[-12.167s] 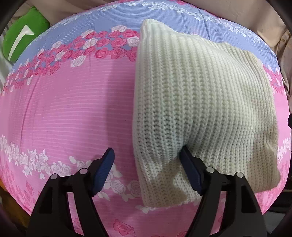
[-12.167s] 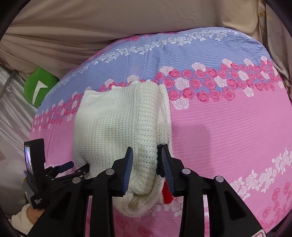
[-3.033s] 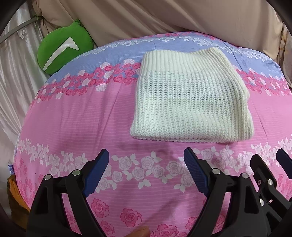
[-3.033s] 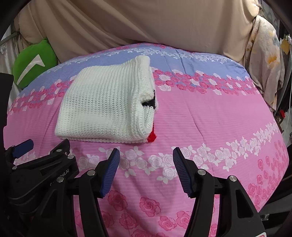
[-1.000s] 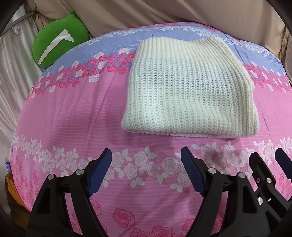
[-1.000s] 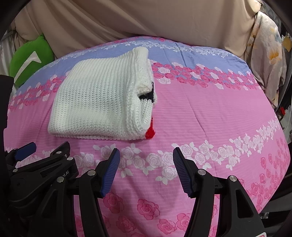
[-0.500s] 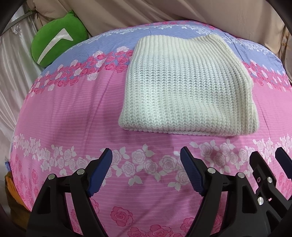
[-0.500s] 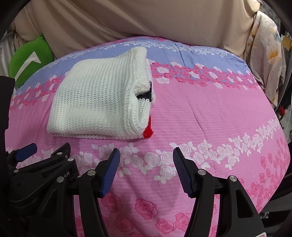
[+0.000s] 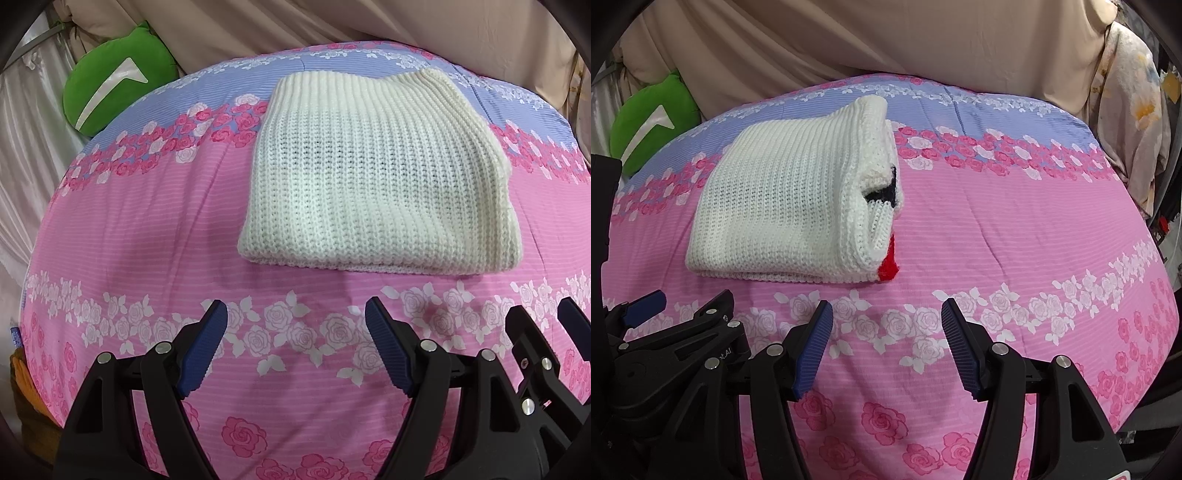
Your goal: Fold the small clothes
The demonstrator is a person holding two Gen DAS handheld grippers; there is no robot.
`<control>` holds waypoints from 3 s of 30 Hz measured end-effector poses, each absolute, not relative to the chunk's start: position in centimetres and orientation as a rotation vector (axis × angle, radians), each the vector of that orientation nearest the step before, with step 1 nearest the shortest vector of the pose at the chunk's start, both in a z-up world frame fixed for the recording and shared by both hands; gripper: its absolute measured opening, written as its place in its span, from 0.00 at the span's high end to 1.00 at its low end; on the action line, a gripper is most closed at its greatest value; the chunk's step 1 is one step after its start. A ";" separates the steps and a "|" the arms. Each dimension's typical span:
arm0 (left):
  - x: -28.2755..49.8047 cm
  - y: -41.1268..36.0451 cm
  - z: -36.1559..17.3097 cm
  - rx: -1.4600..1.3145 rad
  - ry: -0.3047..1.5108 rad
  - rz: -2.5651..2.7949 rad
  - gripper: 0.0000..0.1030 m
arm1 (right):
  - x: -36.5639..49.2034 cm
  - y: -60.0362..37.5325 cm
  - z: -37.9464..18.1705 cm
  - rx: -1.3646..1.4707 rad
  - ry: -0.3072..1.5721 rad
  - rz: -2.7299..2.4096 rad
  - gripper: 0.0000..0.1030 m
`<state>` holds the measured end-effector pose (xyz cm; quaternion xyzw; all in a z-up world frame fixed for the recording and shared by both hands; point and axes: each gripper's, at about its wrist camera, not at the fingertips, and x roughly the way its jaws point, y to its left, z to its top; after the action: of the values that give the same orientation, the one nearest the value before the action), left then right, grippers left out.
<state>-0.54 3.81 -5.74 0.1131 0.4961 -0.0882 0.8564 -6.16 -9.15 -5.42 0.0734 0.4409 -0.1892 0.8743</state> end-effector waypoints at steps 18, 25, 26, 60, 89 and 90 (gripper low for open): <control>-0.4 4.0 -5.6 0.237 1.045 -0.182 0.27 | -5.8 -9.3 -5.3 0.145 0.916 -0.391 0.40; 0.2 3.7 -5.9 0.236 1.060 -0.187 0.28 | -5.3 -9.7 -5.7 0.147 0.923 -0.397 0.39; 0.4 3.6 -6.1 0.235 1.063 -0.189 0.27 | -5.2 -9.8 -5.9 0.148 0.923 -0.395 0.39; 2.1 3.7 -7.2 0.220 1.156 -0.183 0.26 | -3.2 -10.7 -7.1 0.179 0.991 -0.362 0.39; 2.1 4.2 -7.7 0.222 1.193 -0.179 0.27 | -3.1 -10.2 -7.3 0.162 1.036 -0.356 0.37; 2.1 4.2 -7.5 0.224 1.188 -0.178 0.27 | -3.1 -10.2 -7.3 0.164 1.036 -0.355 0.37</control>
<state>2.08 4.20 -7.54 0.1051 0.5579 -0.0835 0.8190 -3.12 -10.15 -7.27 0.0780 0.4917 -0.1687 0.8507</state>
